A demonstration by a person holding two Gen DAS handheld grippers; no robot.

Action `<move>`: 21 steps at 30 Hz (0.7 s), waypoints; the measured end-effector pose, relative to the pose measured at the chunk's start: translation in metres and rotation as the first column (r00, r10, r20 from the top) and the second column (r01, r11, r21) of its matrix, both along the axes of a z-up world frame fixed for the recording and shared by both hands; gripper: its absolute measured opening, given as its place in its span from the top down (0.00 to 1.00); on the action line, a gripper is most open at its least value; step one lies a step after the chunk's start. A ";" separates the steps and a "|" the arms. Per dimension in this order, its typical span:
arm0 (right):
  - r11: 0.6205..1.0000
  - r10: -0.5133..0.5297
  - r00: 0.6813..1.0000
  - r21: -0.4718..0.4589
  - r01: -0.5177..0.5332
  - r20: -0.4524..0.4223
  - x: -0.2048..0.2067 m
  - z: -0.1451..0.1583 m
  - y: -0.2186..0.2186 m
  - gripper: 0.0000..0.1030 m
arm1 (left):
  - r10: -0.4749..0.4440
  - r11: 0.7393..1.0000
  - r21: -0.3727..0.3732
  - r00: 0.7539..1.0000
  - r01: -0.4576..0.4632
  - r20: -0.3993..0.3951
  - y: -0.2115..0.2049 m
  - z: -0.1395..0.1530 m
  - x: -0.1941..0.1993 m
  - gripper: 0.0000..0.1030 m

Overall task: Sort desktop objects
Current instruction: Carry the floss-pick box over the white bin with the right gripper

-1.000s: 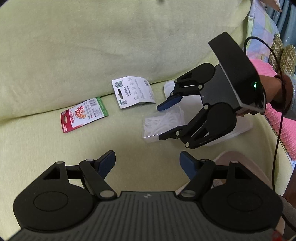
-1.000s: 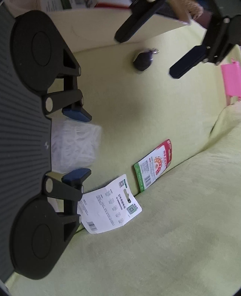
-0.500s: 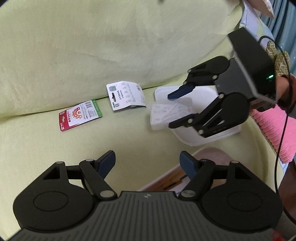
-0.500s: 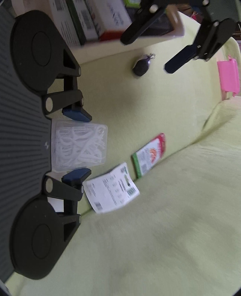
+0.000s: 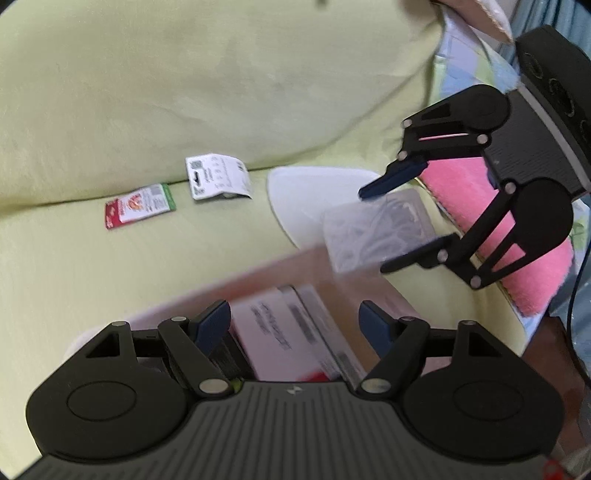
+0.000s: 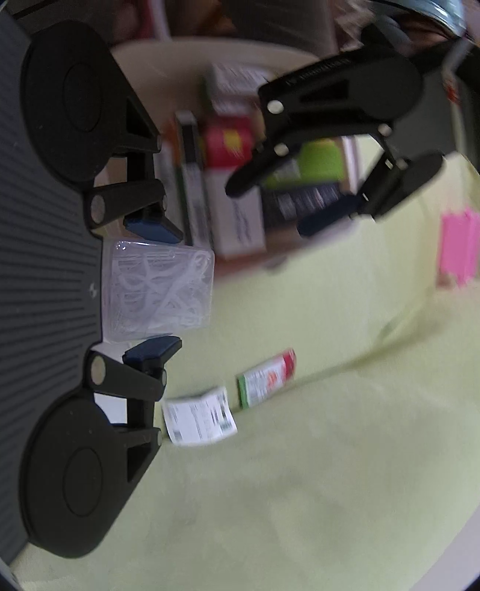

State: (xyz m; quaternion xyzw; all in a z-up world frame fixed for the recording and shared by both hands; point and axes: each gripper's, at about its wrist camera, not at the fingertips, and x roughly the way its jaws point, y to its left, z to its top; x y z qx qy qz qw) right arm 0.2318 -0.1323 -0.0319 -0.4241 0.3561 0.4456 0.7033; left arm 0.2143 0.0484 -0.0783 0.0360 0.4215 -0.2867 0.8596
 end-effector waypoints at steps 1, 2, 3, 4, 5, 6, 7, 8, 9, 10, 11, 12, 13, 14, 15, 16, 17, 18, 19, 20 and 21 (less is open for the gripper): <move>1.000 0.015 1.000 -0.027 -0.016 -0.004 -0.006 -0.002 0.002 0.51 | -0.007 1.000 -0.003 1.000 0.007 -0.001 -0.001 -0.001 -0.007 0.25; 0.998 0.031 0.999 -0.057 -0.032 -0.012 -0.012 -0.004 0.005 0.51 | -0.015 1.000 -0.004 1.000 0.015 -0.003 -0.003 -0.002 -0.014 0.25; 0.996 0.044 0.999 -0.081 -0.045 -0.018 -0.016 -0.006 0.009 0.51 | -0.024 1.000 -0.004 1.000 0.024 -0.005 -0.004 -0.004 -0.021 0.25; 0.992 0.059 0.998 -0.108 -0.062 -0.025 -0.021 -0.008 0.012 0.51 | -0.032 0.999 -0.001 0.999 0.032 -0.006 -0.005 -0.005 -0.027 0.25; 0.988 0.075 0.997 -0.135 -0.078 -0.032 -0.025 -0.010 0.016 0.51 | -0.042 0.999 0.006 0.999 0.042 -0.007 -0.006 -0.006 -0.032 0.25; 0.981 0.094 0.995 -0.164 -0.099 -0.036 -0.029 -0.012 0.019 0.51 | -0.052 0.999 0.016 0.999 0.052 -0.006 -0.006 -0.008 -0.037 0.25; 0.974 0.113 0.993 -0.193 -0.119 -0.041 -0.033 -0.014 0.022 0.51 | -0.063 0.998 0.027 0.998 0.063 -0.005 -0.006 -0.009 -0.041 0.25; 0.965 0.133 0.990 -0.221 -0.140 -0.046 -0.037 -0.016 0.025 0.51 | -0.072 0.997 0.039 0.997 0.072 -0.003 -0.006 -0.011 -0.044 0.25; 0.955 0.152 0.987 -0.249 -0.160 -0.052 -0.041 -0.019 0.029 0.51 | -0.078 0.996 0.050 0.997 0.077 0.000 -0.006 -0.012 -0.047 0.25; 0.946 0.169 0.984 -0.271 -0.178 -0.058 -0.044 -0.020 0.033 0.51 | -0.081 0.995 0.062 0.997 0.081 0.006 -0.006 -0.014 -0.049 0.25; 0.937 0.180 0.981 -0.293 -0.192 -0.067 -0.046 -0.022 0.036 0.51 | -0.084 0.994 0.071 0.996 0.083 0.011 -0.005 -0.015 -0.052 0.25; 0.926 0.190 0.979 -0.316 -0.205 -0.077 -0.047 -0.024 0.039 0.51 | -0.084 0.994 0.075 0.996 0.083 0.014 -0.004 -0.017 -0.054 0.25; 0.916 0.201 0.976 -0.336 -0.218 -0.084 -0.048 -0.027 0.043 0.51 | -0.082 0.994 0.074 0.997 0.081 0.013 -0.003 -0.019 -0.055 0.25; 0.906 0.206 0.974 -0.358 -0.226 -0.094 -0.048 -0.030 0.046 0.51 | -0.081 0.994 0.068 0.997 0.080 0.011 -0.001 -0.021 -0.056 0.25; 0.897 0.206 0.973 -0.377 -0.231 -0.106 -0.048 -0.032 0.050 0.51 | -0.079 0.995 0.060 0.997 0.078 0.007 0.000 -0.024 -0.057 0.25; 0.887 0.206 0.971 -0.397 -0.236 -0.117 -0.048 -0.035 0.054 0.51 | -0.076 0.996 0.053 0.997 0.076 0.004 0.001 -0.026 -0.057 0.25; 0.876 0.203 0.971 -0.420 -0.237 -0.125 -0.045 -0.039 0.059 0.51 | -0.073 0.996 0.046 0.997 0.073 0.001 0.002 -0.028 -0.058 0.25; 0.867 0.200 0.971 -0.438 -0.239 -0.133 -0.043 -0.042 0.063 0.51 | -0.070 0.997 0.039 0.998 0.070 -0.001 0.004 -0.029 -0.058 0.25; 0.859 0.195 0.970 -0.453 -0.239 -0.143 -0.041 -0.045 0.068 0.51 | -0.068 0.997 0.032 0.998 0.068 -0.004 0.005 -0.031 -0.058 0.25; 0.851 0.189 0.970 -0.468 -0.240 -0.154 -0.039 -0.047 0.073 0.51 | -0.065 0.998 0.025 0.998 0.066 -0.006 0.007 -0.032 -0.058 0.25; 0.842 0.190 0.970 -0.482 -0.242 -0.154 -0.037 -0.050 0.077 0.51 | -0.063 0.998 0.019 0.998 0.063 -0.008 0.008 -0.033 -0.058 0.25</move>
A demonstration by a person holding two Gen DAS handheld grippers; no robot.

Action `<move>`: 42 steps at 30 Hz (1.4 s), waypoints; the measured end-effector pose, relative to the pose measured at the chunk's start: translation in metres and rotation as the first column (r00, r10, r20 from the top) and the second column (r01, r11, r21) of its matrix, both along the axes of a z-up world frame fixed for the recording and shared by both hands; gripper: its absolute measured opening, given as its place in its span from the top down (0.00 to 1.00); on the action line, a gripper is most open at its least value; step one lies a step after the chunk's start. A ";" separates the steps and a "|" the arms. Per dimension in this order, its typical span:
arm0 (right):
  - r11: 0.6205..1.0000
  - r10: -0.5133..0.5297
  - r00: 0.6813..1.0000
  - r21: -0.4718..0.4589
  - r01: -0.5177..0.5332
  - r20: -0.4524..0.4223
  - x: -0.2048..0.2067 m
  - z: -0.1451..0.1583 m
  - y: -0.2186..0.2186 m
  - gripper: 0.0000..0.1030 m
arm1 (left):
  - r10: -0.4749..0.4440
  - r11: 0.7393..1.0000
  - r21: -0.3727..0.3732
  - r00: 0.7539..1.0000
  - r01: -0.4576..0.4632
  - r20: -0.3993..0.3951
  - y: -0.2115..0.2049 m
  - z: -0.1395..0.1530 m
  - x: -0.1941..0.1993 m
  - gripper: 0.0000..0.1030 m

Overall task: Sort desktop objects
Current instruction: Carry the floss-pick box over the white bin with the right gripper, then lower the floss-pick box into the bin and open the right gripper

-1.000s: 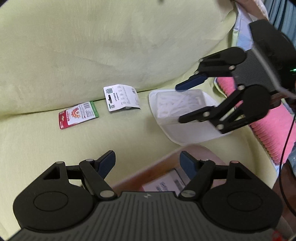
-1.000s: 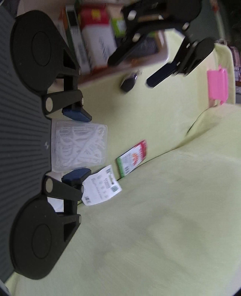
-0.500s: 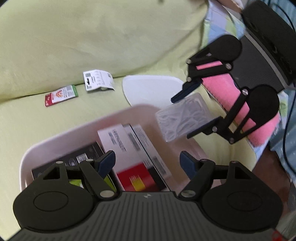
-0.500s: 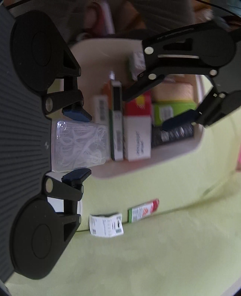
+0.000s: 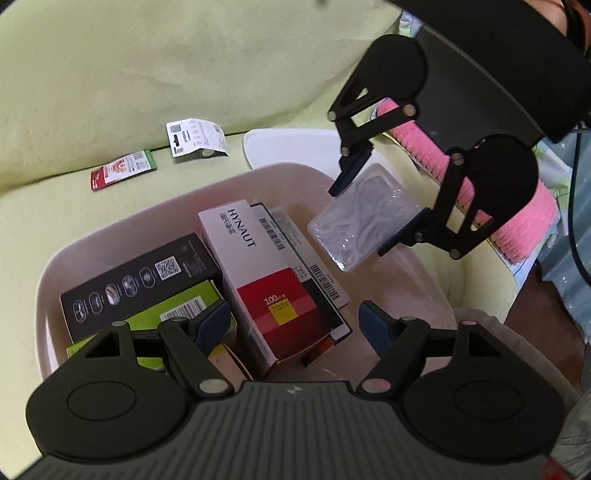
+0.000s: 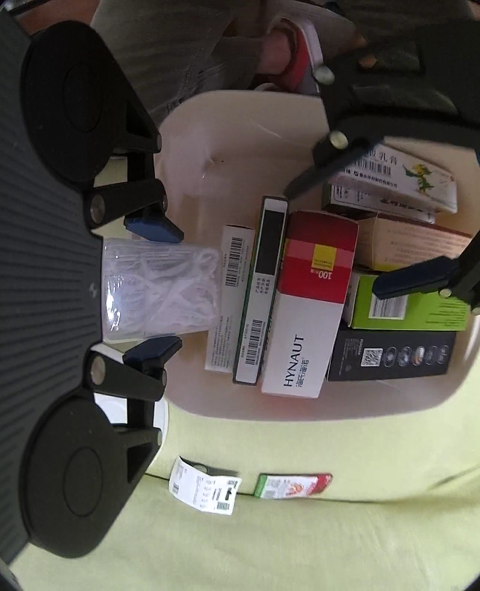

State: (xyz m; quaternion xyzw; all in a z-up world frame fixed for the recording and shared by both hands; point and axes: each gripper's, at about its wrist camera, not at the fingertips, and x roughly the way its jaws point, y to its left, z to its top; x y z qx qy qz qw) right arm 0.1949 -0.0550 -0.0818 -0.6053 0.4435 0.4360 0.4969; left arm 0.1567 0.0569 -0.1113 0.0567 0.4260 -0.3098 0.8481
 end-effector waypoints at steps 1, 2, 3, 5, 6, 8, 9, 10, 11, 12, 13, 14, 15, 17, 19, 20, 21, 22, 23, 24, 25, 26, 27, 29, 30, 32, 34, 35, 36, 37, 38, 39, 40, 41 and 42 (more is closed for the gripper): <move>1.000 -0.003 1.000 -0.015 0.003 0.000 0.002 -0.003 0.003 0.51 | 0.002 1.000 -0.005 1.000 -0.002 -0.001 0.002 -0.001 0.000 0.25; 1.000 -0.006 1.000 -0.030 0.006 0.000 0.004 -0.006 0.007 0.51 | 0.005 1.000 -0.008 1.000 -0.005 -0.001 0.003 -0.001 0.001 0.25; 0.999 -0.011 1.000 -0.031 0.011 -0.003 0.006 -0.008 0.009 0.51 | 0.007 1.000 -0.012 1.000 -0.007 -0.001 0.005 -0.001 0.001 0.25; 0.999 -0.014 1.000 -0.041 0.013 -0.007 0.009 -0.011 0.010 0.50 | 0.011 1.000 -0.019 1.000 -0.011 0.001 0.009 -0.001 0.001 0.25; 0.999 -0.014 1.000 -0.045 0.014 -0.008 0.011 -0.013 0.010 0.50 | 0.013 1.000 -0.023 1.000 -0.013 0.002 0.010 0.000 0.002 0.25; 0.999 -0.037 0.999 -0.038 0.036 -0.015 0.013 -0.014 0.008 0.50 | 0.014 0.999 -0.030 1.000 -0.014 0.001 0.012 -0.001 0.002 0.25; 0.999 -0.042 0.999 -0.033 0.042 -0.014 0.014 -0.015 0.006 0.49 | 0.014 0.999 -0.032 1.000 -0.014 0.001 0.012 -0.001 0.002 0.25; 0.999 -0.045 0.999 -0.024 0.044 -0.010 0.013 -0.014 0.004 0.46 | 0.013 0.999 -0.034 1.000 -0.013 0.000 0.012 -0.001 0.001 0.25; 0.999 -0.051 0.999 -0.015 0.051 -0.001 0.013 -0.013 0.001 0.43 | 0.012 0.999 -0.035 1.000 -0.012 0.000 0.011 -0.001 0.001 0.25; 0.998 -0.060 0.998 0.000 0.060 0.013 0.012 -0.011 -0.003 0.41 | 0.010 0.999 -0.035 1.000 -0.010 0.000 0.010 -0.001 0.001 0.25; 0.998 -0.068 0.998 0.017 0.067 0.020 0.012 -0.008 -0.008 0.39 | 0.008 0.999 -0.036 1.000 -0.008 0.001 0.009 -0.001 0.001 0.25; 0.997 -0.075 0.997 0.035 0.074 0.026 0.012 -0.005 -0.012 0.36 | 0.008 0.999 -0.038 1.000 -0.007 0.001 0.009 0.000 0.001 0.25; 0.994 -0.089 0.995 0.060 0.087 0.033 0.012 -0.001 -0.017 0.35 | 0.007 0.999 -0.040 1.000 -0.007 0.001 0.009 0.000 0.001 0.25; 0.988 -0.117 0.993 0.102 0.113 0.030 0.011 0.006 -0.027 0.33 | 0.007 0.999 -0.039 1.000 -0.007 0.001 0.009 0.001 0.002 0.25; 0.982 -0.133 0.991 0.138 0.129 0.018 0.008 0.015 -0.032 0.33 | 0.008 0.999 -0.039 1.000 -0.008 0.002 0.009 0.002 0.002 0.25; 0.978 -0.143 0.989 0.154 0.139 0.020 0.007 0.016 -0.036 0.33 | 0.008 0.999 -0.040 1.000 -0.008 0.002 0.008 0.002 0.002 0.25; 0.974 -0.154 0.988 0.169 0.148 0.022 0.007 0.017 -0.041 0.33 | 0.008 0.999 -0.041 1.000 -0.008 0.002 0.008 0.002 0.002 0.25; 0.970 -0.165 0.986 0.186 0.158 0.027 0.006 0.018 -0.044 0.33 | 0.009 0.999 -0.041 1.000 -0.009 0.001 0.008 0.002 0.002 0.25; 0.962 -0.182 0.983 0.212 0.172 0.030 0.006 0.020 -0.048 0.33 | 0.009 0.999 -0.040 1.000 -0.009 0.000 0.007 0.002 0.002 0.25; 0.954 -0.200 0.979 0.232 0.190 0.021 0.006 0.022 -0.052 0.33 | 0.010 0.999 -0.039 1.000 -0.010 -0.002 0.007 0.002 0.003 0.25; 0.946 -0.217 0.976 0.249 0.208 0.011 0.007 0.022 -0.055 0.37 | 0.011 0.999 -0.036 1.000 -0.011 -0.004 0.006 0.002 0.003 0.25; 0.939 -0.226 0.974 0.268 0.215 0.012 0.007 0.023 -0.058 0.42 | 0.012 0.999 -0.033 1.000 -0.012 -0.007 0.005 0.001 0.003 0.25; 0.936 -0.231 0.973 0.278 0.216 0.020 0.007 0.024 -0.060 0.46 | 0.012 0.999 -0.030 1.000 -0.013 -0.010 0.005 0.001 0.003 0.25; 0.930 -0.240 0.970 0.297 0.218 0.037 0.006 0.027 -0.064 0.48 | 0.014 1.000 -0.027 1.000 -0.014 -0.018 0.004 0.000 0.003 0.25; 0.923 -0.241 0.970 0.317 0.216 0.039 0.004 0.032 -0.065 0.48 | 0.015 1.000 -0.023 1.000 -0.016 -0.020 0.004 0.000 0.003 0.25; 0.918 -0.239 0.970 0.331 0.217 0.030 0.004 0.039 -0.065 0.49 | 0.017 1.000 -0.020 1.000 -0.017 -0.023 0.004 -0.001 0.004 0.25; 0.923 -0.226 0.973 0.327 0.201 0.040 0.005 0.041 -0.060 0.49 | 0.017 1.000 -0.020 1.000 -0.017 -0.025 0.004 -0.001 0.004 0.25; 0.927 -0.218 0.975 0.320 0.194 0.042 0.004 0.042 -0.058 0.49 | 0.015 1.000 -0.021 1.000 -0.016 -0.024 0.003 -0.001 0.004 0.25; 0.932 -0.209 0.977 0.313 0.185 0.043 0.003 0.043 -0.057 0.49 | 0.014 1.000 -0.022 1.000 -0.014 -0.023 0.002 -0.001 0.004 0.25; 0.936 -0.199 0.979 0.305 0.176 0.045 0.003 0.043 -0.056 0.49 | 0.013 1.000 -0.024 1.000 -0.014 -0.022 0.002 -0.001 0.003 0.25; 0.941 -0.191 0.980 0.292 0.169 0.048 0.002 0.042 -0.054 0.49 | 0.012 1.000 -0.025 1.000 -0.013 -0.021 0.002 -0.001 0.003 0.25; 0.946 -0.181 0.982 0.281 0.160 0.051 0.001 0.041 -0.052 0.49 | 0.011 1.000 -0.025 1.000 -0.012 -0.020 0.002 -0.001 0.003 0.25; 0.950 -0.173 0.983 0.272 0.152 0.055 0.001 0.038 -0.049 0.49 | 0.011 1.000 -0.026 1.000 -0.011 -0.020 0.002 -0.001 0.003 0.25; 0.954 -0.165 0.984 0.262 0.145 0.059 0.002 0.036 -0.047 0.49 | 0.012 1.000 -0.026 1.000 -0.012 -0.020 0.003 -0.001 0.003 0.25; 0.958 -0.158 0.986 0.253 0.137 0.063 0.002 0.034 -0.044 0.49 | 0.013 1.000 -0.027 1.000 -0.014 -0.022 0.003 -0.002 0.003 0.25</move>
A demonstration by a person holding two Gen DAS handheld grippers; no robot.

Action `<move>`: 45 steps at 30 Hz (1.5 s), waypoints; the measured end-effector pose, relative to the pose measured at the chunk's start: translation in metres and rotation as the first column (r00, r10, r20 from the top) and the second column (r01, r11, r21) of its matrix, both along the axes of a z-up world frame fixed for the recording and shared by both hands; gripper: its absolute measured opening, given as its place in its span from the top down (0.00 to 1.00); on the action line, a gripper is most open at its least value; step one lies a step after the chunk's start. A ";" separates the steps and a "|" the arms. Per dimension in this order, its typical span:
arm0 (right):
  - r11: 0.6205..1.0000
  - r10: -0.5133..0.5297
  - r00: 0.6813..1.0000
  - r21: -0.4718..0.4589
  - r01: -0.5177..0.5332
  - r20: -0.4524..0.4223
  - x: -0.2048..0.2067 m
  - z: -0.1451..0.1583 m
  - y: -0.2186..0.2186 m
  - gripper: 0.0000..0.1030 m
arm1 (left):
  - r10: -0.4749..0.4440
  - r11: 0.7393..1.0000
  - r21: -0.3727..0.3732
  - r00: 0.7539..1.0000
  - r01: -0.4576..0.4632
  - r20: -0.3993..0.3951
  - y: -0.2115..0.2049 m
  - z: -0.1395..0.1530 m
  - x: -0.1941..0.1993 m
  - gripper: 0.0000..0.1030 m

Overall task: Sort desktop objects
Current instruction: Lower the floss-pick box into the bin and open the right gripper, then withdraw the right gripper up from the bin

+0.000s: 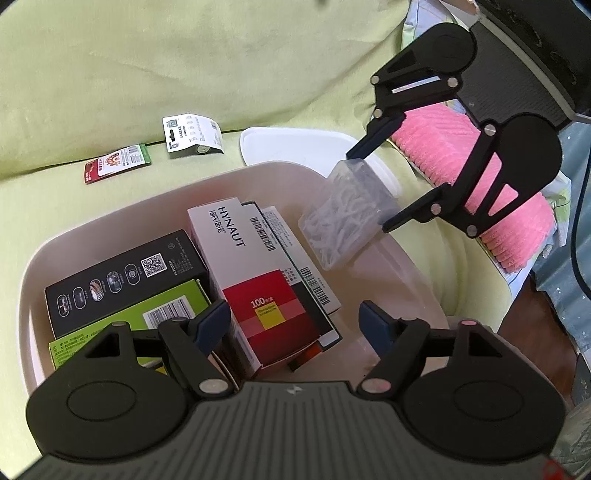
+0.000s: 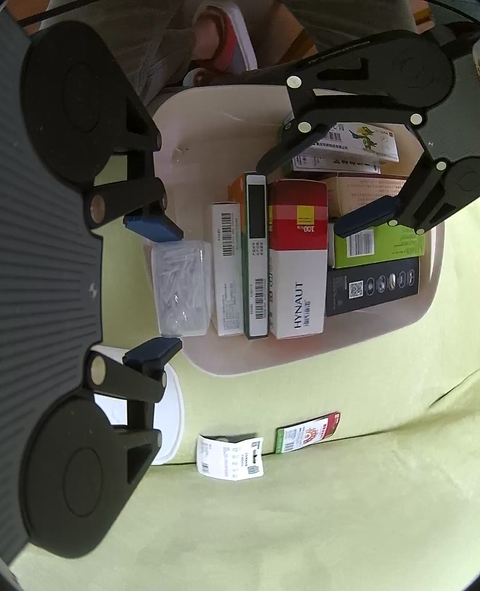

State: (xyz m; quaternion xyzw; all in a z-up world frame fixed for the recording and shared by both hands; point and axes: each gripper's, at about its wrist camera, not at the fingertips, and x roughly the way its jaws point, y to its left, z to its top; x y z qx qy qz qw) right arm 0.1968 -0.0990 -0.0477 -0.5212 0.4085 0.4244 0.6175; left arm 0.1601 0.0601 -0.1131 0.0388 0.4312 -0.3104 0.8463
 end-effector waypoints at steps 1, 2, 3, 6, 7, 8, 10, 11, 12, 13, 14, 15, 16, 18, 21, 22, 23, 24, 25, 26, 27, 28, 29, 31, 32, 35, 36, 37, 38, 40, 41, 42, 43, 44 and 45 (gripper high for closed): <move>1.000 0.007 1.000 -0.010 -0.007 0.002 0.000 -0.002 0.003 0.49 | 0.002 1.000 -0.001 1.000 -0.002 -0.003 0.001 0.000 0.000 0.25; 0.999 0.022 1.000 -0.028 -0.021 0.010 0.000 -0.006 0.006 0.49 | 0.005 1.000 0.000 1.000 -0.005 -0.004 0.001 -0.001 0.000 0.25; 0.999 0.033 0.999 -0.041 -0.032 0.015 0.000 -0.009 0.008 0.49 | 0.008 1.000 0.001 1.000 -0.008 -0.005 0.002 -0.001 0.000 0.25; 0.998 0.043 0.999 -0.056 -0.043 0.013 0.002 -0.019 0.013 0.49 | 0.012 1.000 -0.005 1.000 -0.012 -0.009 0.006 -0.002 0.000 0.25; 0.997 0.047 0.999 -0.060 -0.046 0.012 0.003 -0.023 0.014 0.49 | 0.013 1.000 -0.005 1.000 -0.013 -0.011 0.006 -0.003 0.001 0.25; 0.997 0.051 0.999 -0.063 -0.050 0.010 0.004 -0.026 0.015 0.49 | 0.014 1.000 -0.006 1.000 -0.014 -0.012 0.007 -0.003 0.001 0.25; 0.996 0.053 0.999 -0.074 -0.052 0.010 0.006 -0.033 0.016 0.49 | 0.014 1.000 -0.010 1.000 -0.014 -0.011 0.008 -0.003 0.001 0.25; 0.996 0.053 0.999 -0.077 -0.052 0.010 0.006 -0.035 0.016 0.49 | 0.014 1.000 -0.011 1.000 -0.014 -0.011 0.008 -0.002 0.002 0.25; 0.995 0.053 0.999 -0.084 -0.052 0.010 0.007 -0.038 0.016 0.49 | 0.015 1.000 -0.011 1.000 -0.015 -0.010 0.009 -0.002 0.002 0.25; 0.995 0.052 0.999 -0.090 -0.051 0.010 0.008 -0.041 0.016 0.49 | 0.017 1.000 -0.011 1.000 -0.017 -0.010 0.009 -0.002 0.003 0.25; 0.994 0.053 0.999 -0.094 -0.051 0.014 0.008 -0.043 0.016 0.50 | 0.018 1.000 -0.011 1.000 -0.018 -0.010 0.009 -0.001 0.002 0.25; 0.994 0.053 0.998 -0.097 -0.051 0.019 0.008 -0.045 0.016 0.50 | 0.019 1.000 -0.011 1.000 -0.019 -0.010 0.009 -0.001 0.002 0.25; 0.994 0.053 0.998 -0.102 -0.050 0.023 0.007 -0.046 0.015 0.50 | 0.020 1.000 -0.011 1.000 -0.020 -0.010 0.008 -0.001 0.003 0.25; 0.995 0.045 0.999 -0.090 -0.043 0.026 0.007 -0.046 0.013 0.49 | 0.020 1.000 -0.011 1.000 -0.020 -0.011 0.008 -0.001 0.003 0.25; 0.997 0.025 0.999 -0.070 -0.023 0.040 0.006 -0.043 0.010 0.48 | 0.020 1.000 -0.008 1.000 -0.020 -0.011 0.006 0.000 0.002 0.25; 0.998 0.018 0.999 -0.065 -0.015 0.048 0.005 -0.042 0.009 0.48 | 0.020 1.000 -0.007 1.000 -0.020 -0.011 0.006 0.000 0.002 0.25; 0.998 0.012 0.998 -0.059 -0.009 0.053 0.004 -0.040 0.008 0.48 | 0.020 1.000 -0.008 1.000 -0.020 -0.009 0.005 0.000 0.002 0.25; 0.999 0.004 0.998 -0.051 -0.001 0.058 0.003 -0.038 0.006 0.48 | 0.020 1.000 -0.008 1.000 -0.020 -0.008 0.005 0.001 0.002 0.25; 0.999 -0.006 0.998 -0.041 0.009 0.062 0.002 -0.035 0.004 0.48 | 0.021 1.000 -0.008 1.000 -0.021 -0.006 0.004 0.002 0.002 0.25; 0.999 -0.019 0.998 -0.030 0.021 0.067 0.001 -0.033 0.002 0.48 | 0.023 1.000 -0.009 1.000 -0.023 -0.005 0.004 0.003 0.001 0.25; 0.999 -0.035 0.997 -0.014 0.036 0.075 0.000 -0.030 0.000 0.48 | 0.026 1.000 -0.009 1.000 -0.026 -0.003 0.003 0.004 0.001 0.25; 0.998 -0.059 0.995 0.005 0.059 0.085 0.000 -0.027 -0.002 0.48 | 0.030 1.000 -0.009 1.000 -0.030 -0.002 0.002 0.005 0.001 0.25; 0.996 -0.090 0.992 0.028 0.088 0.090 -0.002 -0.024 -0.005 0.48 | 0.035 0.999 -0.009 0.999 -0.035 0.000 0.002 0.006 0.000 0.25; 0.985 -0.157 0.982 0.089 0.148 0.104 -0.005 -0.017 -0.011 0.48 | 0.046 0.999 -0.008 0.999 -0.046 0.003 0.001 0.009 -0.001 0.25; 0.976 -0.197 0.975 0.121 0.184 0.105 -0.008 -0.014 -0.014 0.48 | 0.053 0.999 -0.009 0.999 -0.053 0.004 0.001 0.010 -0.002 0.25; 0.926 -0.326 0.941 0.232 0.298 0.094 -0.021 -0.005 -0.026 0.48 | 0.094 0.996 -0.014 0.996 -0.094 0.002 0.002 0.017 -0.007 0.25; 0.899 -0.373 0.925 0.275 0.341 0.074 -0.025 -0.004 -0.030 0.48 | 0.112 0.994 -0.017 0.994 -0.112 -0.001 0.003 0.019 -0.009 0.25; 0.867 -0.419 0.907 0.317 0.383 0.051 -0.029 -0.002 -0.033 0.48 | 0.133 0.991 -0.020 0.991 -0.133 -0.008 0.004 0.020 -0.011 0.25; 0.832 -0.463 0.886 0.357 0.424 0.025 -0.034 0.000 -0.037 0.48 | 0.154 0.988 -0.024 0.988 -0.154 -0.015 0.005 0.022 -0.013 0.25; 0.754 -0.540 0.841 0.425 0.500 -0.032 -0.043 0.001 -0.043 0.41 | 0.193 0.981 -0.029 0.981 -0.194 -0.028 0.006 0.026 -0.019 0.25; 0.707 -0.579 0.813 0.463 0.535 -0.055 -0.048 0.001 -0.047 0.39 | 0.209 0.977 -0.028 0.977 -0.210 -0.034 0.007 0.027 -0.022 0.25; 0.661 -0.610 0.788 0.493 0.567 -0.088 -0.052 0.000 -0.050 0.38 | 0.223 0.974 -0.025 0.974 -0.224 -0.038 0.007 0.029 -0.026 0.25; 0.612 -0.638 0.760 0.519 0.597 -0.122 -0.056 0.000 -0.053 0.38 | 0.233 0.972 -0.021 0.972 -0.234 -0.036 0.007 0.032 -0.031 0.25; 0.561 -0.662 0.733 0.545 0.624 -0.157 -0.061 0.000 -0.056 0.38 | 0.243 0.970 -0.017 0.969 -0.244 -0.035 0.008 0.034 -0.036 0.25; 0.529 -0.677 0.714 0.557 0.640 -0.178 -0.066 -0.001 -0.058 0.38 | 0.252 0.968 -0.014 0.967 -0.252 -0.032 0.008 0.036 -0.041 0.25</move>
